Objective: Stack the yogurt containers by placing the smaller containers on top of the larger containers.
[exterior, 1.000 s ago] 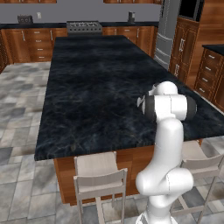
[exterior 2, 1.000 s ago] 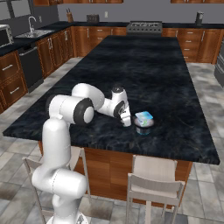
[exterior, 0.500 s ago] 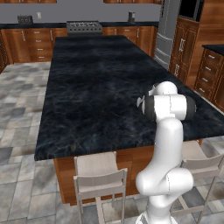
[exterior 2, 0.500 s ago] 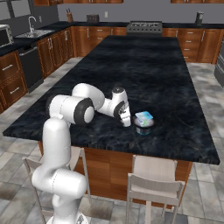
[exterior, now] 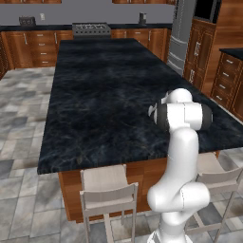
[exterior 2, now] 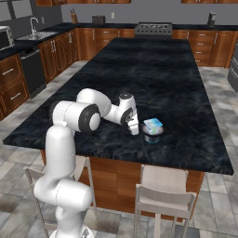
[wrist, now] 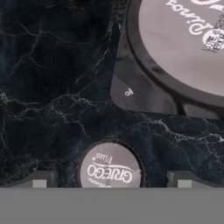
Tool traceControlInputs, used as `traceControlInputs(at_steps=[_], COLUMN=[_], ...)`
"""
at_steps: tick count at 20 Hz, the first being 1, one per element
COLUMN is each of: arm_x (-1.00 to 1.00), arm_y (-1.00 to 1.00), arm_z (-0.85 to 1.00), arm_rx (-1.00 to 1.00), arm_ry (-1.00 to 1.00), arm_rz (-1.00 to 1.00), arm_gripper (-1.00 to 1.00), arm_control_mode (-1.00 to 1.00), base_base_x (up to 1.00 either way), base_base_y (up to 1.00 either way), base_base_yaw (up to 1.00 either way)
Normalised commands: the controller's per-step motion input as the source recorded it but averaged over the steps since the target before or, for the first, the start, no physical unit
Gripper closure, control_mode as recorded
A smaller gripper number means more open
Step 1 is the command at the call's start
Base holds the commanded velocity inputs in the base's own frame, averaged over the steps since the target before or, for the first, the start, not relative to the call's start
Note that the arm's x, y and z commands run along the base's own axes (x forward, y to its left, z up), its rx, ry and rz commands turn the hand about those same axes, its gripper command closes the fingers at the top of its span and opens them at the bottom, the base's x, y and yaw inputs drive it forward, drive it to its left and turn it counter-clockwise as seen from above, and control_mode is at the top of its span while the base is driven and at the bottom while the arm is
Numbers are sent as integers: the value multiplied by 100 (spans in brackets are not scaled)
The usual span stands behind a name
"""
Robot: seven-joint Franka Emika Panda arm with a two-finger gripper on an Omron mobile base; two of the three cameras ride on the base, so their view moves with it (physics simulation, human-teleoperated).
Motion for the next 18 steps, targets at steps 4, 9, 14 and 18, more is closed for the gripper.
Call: traceControlInputs(at_steps=[4, 9, 14, 18], arm_x=[0, 0, -1, -3], arm_y=[0, 0, 0, 0], arm_z=[0, 0, 0, 0], arm_rx=[1, 1, 1, 0], arm_ry=[0, 1, 3, 3], arm_rz=[-1, -1, -1, 0], arm_gripper=[-100, -100, -100, -100], arm_control_mode=[-100, -100, -100, -100], base_base_x=[0, 0, 0, 0], base_base_y=[0, 0, 0, 0], base_base_yaw=[0, 0, 0, 0])
